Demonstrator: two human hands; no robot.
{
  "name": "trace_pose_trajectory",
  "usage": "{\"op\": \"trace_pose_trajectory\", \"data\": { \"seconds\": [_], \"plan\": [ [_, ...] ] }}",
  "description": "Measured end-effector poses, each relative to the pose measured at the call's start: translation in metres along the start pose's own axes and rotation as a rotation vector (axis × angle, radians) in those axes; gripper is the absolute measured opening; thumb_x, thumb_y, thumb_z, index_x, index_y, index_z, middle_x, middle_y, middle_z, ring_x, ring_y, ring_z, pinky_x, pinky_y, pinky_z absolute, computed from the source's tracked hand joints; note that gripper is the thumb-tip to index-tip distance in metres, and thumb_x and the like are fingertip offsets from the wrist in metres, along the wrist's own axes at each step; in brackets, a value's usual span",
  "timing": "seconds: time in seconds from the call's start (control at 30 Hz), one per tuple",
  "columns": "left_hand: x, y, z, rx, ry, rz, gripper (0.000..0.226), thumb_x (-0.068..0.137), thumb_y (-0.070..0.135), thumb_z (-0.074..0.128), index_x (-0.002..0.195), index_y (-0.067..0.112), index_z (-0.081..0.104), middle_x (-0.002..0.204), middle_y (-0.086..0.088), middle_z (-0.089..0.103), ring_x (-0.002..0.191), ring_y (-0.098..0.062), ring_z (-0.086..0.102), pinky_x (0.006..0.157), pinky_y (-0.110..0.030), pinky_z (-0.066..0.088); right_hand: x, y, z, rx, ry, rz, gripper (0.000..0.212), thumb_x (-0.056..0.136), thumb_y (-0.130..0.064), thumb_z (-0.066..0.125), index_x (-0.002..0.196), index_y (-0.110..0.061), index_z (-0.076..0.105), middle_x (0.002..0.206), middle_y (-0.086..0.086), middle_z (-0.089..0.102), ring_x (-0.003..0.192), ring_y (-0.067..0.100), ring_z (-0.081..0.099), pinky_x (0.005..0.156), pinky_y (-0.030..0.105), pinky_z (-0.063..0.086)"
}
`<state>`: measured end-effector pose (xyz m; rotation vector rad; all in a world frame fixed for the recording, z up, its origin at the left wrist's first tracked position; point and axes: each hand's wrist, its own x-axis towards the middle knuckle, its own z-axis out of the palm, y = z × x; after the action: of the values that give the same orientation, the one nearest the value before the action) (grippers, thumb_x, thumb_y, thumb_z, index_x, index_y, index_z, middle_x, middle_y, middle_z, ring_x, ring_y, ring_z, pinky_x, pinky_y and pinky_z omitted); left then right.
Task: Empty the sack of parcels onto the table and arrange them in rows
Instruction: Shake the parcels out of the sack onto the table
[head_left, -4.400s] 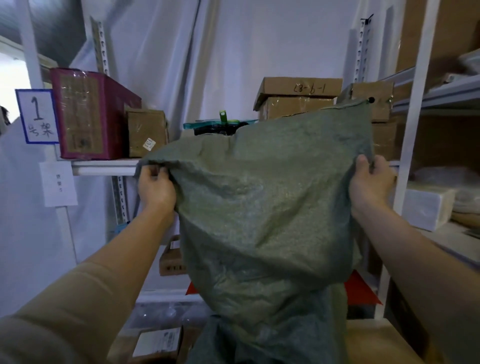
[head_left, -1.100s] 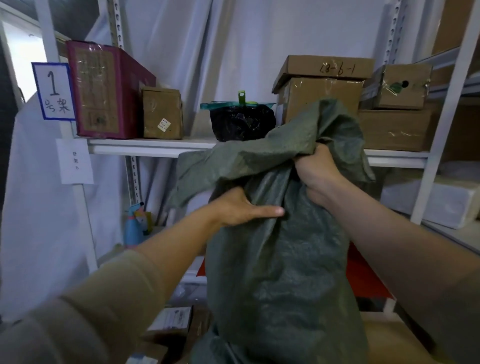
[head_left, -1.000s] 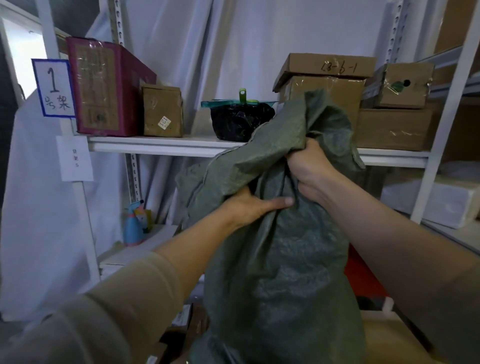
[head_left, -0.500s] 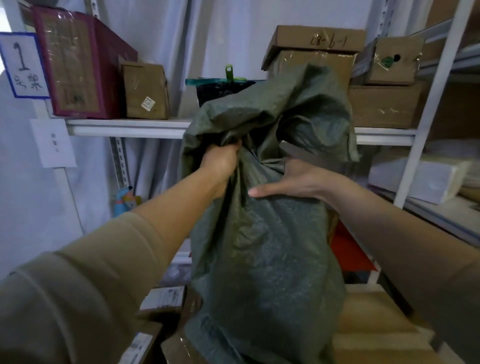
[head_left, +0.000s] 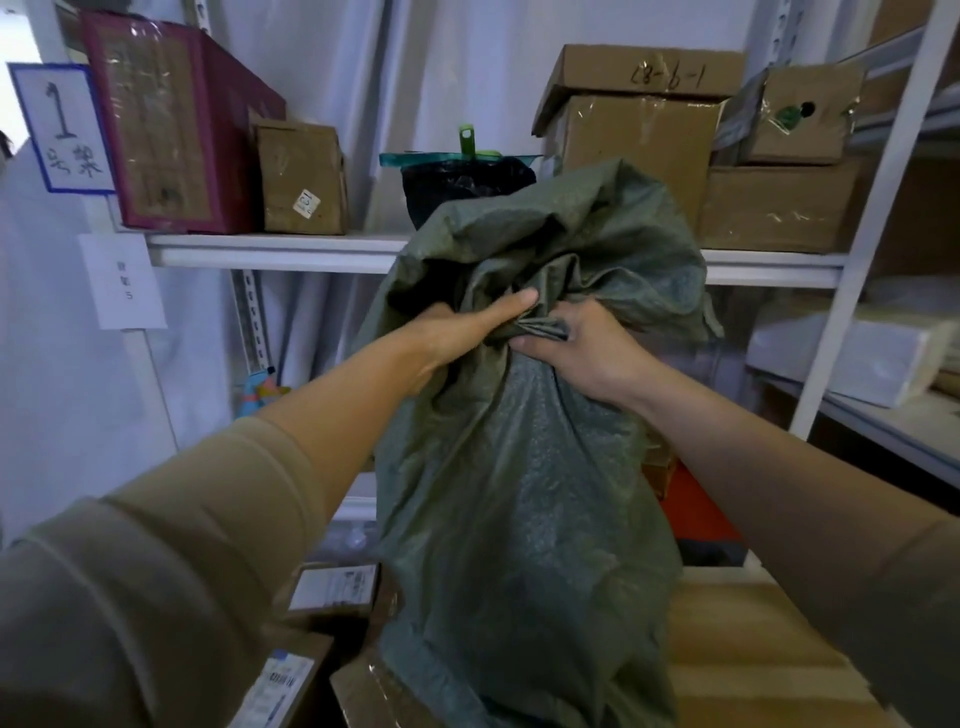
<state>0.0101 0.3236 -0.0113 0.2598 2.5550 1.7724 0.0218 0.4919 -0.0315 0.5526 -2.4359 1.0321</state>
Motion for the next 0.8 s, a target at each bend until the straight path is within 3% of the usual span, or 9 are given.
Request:
{"op": "trace_pose_trajectory", "data": {
  "seconds": [0.07, 0.2, 0.33, 0.4, 0.47, 0.53, 0.6, 0.67, 0.8],
  "plan": [
    [-0.003, -0.004, 0.004, 0.007, -0.114, 0.001, 0.133, 0.037, 0.087, 0.073, 0.146, 0.018, 0.043, 0.136, -0.007, 0.058, 0.117, -0.024, 0.060, 0.103, -0.041, 0.048, 0.001, -0.006, 0.003, 0.061, -0.028, -0.022, 0.017, 0.092, -0.010, 0.068, 0.108, -0.007, 0.069, 0.098, -0.003, 0.069, 0.095, 0.010, 0.065, 0.080, 0.019, 0.050],
    [0.001, -0.013, 0.010, -0.157, -0.111, -0.003, 0.107, 0.045, 0.067, 0.087, 0.135, 0.017, 0.056, 0.115, -0.008, 0.071, 0.099, -0.024, 0.071, 0.092, -0.041, 0.056, -0.002, -0.010, 0.010, 0.137, -0.050, -0.026, 0.005, 0.091, -0.005, 0.067, 0.095, -0.006, 0.069, 0.082, -0.009, 0.066, 0.071, -0.011, 0.061, 0.066, 0.006, 0.045],
    [0.002, -0.018, 0.012, -0.213, 0.017, 0.022, 0.051, 0.081, 0.035, 0.077, 0.124, 0.010, 0.064, 0.106, -0.011, 0.073, 0.093, -0.025, 0.071, 0.084, -0.040, 0.059, -0.001, -0.009, 0.008, 0.112, -0.181, 0.030, 0.036, 0.084, -0.024, 0.078, 0.117, -0.019, 0.067, 0.112, -0.010, 0.068, 0.097, -0.013, 0.059, 0.079, 0.000, 0.044],
    [0.002, -0.017, 0.018, -0.163, 0.118, 0.090, 0.041, 0.089, 0.031, 0.068, 0.123, 0.010, 0.063, 0.111, -0.008, 0.070, 0.098, -0.024, 0.068, 0.089, -0.039, 0.057, 0.003, -0.012, 0.011, -0.020, -0.195, 0.038, 0.073, 0.069, -0.047, 0.084, 0.130, -0.018, 0.058, 0.126, -0.008, 0.063, 0.113, 0.002, 0.059, 0.099, 0.019, 0.048],
    [0.005, -0.017, 0.018, -0.180, 0.208, 0.156, 0.032, 0.091, 0.028, 0.064, 0.118, 0.010, 0.066, 0.111, -0.008, 0.070, 0.102, -0.024, 0.066, 0.095, -0.040, 0.054, 0.001, -0.017, 0.011, -0.220, -0.147, 0.084, 0.106, 0.053, -0.072, 0.080, 0.135, -0.013, 0.047, 0.129, -0.006, 0.057, 0.118, 0.013, 0.056, 0.100, 0.038, 0.050],
    [0.010, -0.018, 0.011, -0.264, 0.283, 0.145, 0.032, 0.092, 0.025, 0.060, 0.119, 0.009, 0.066, 0.110, -0.008, 0.070, 0.102, -0.027, 0.066, 0.095, -0.043, 0.054, -0.004, -0.021, 0.004, -0.458, -0.111, 0.181, 0.122, 0.049, -0.085, 0.071, 0.140, -0.011, 0.038, 0.135, 0.001, 0.053, 0.122, 0.023, 0.053, 0.098, 0.043, 0.049],
    [0.012, -0.019, 0.006, -0.324, 0.336, 0.116, 0.033, 0.094, 0.023, 0.056, 0.123, 0.007, 0.062, 0.112, -0.009, 0.068, 0.104, -0.029, 0.065, 0.094, -0.044, 0.054, -0.009, -0.015, 0.000, -0.493, -0.155, 0.304, 0.136, 0.041, -0.094, 0.063, 0.146, -0.013, 0.036, 0.146, 0.005, 0.048, 0.128, 0.027, 0.051, 0.102, 0.044, 0.047],
    [0.016, -0.018, 0.005, -0.375, 0.352, 0.096, 0.031, 0.097, 0.022, 0.052, 0.125, 0.008, 0.058, 0.112, -0.011, 0.066, 0.104, -0.030, 0.063, 0.093, -0.044, 0.054, -0.014, -0.010, 0.003, -0.316, -0.203, 0.359, 0.123, 0.039, -0.092, 0.069, 0.139, -0.022, 0.050, 0.135, -0.001, 0.059, 0.116, 0.021, 0.059, 0.099, 0.040, 0.051],
    [0.018, -0.013, 0.008, -0.403, 0.368, 0.094, 0.035, 0.098, 0.022, 0.047, 0.128, 0.007, 0.057, 0.110, -0.010, 0.066, 0.102, -0.028, 0.064, 0.092, -0.043, 0.054, -0.014, -0.006, 0.010, 0.045, -0.175, 0.274, 0.070, 0.069, -0.054, 0.083, 0.130, -0.029, 0.059, 0.108, -0.019, 0.064, 0.094, -0.004, 0.064, 0.085, 0.013, 0.051]
  ]
}}
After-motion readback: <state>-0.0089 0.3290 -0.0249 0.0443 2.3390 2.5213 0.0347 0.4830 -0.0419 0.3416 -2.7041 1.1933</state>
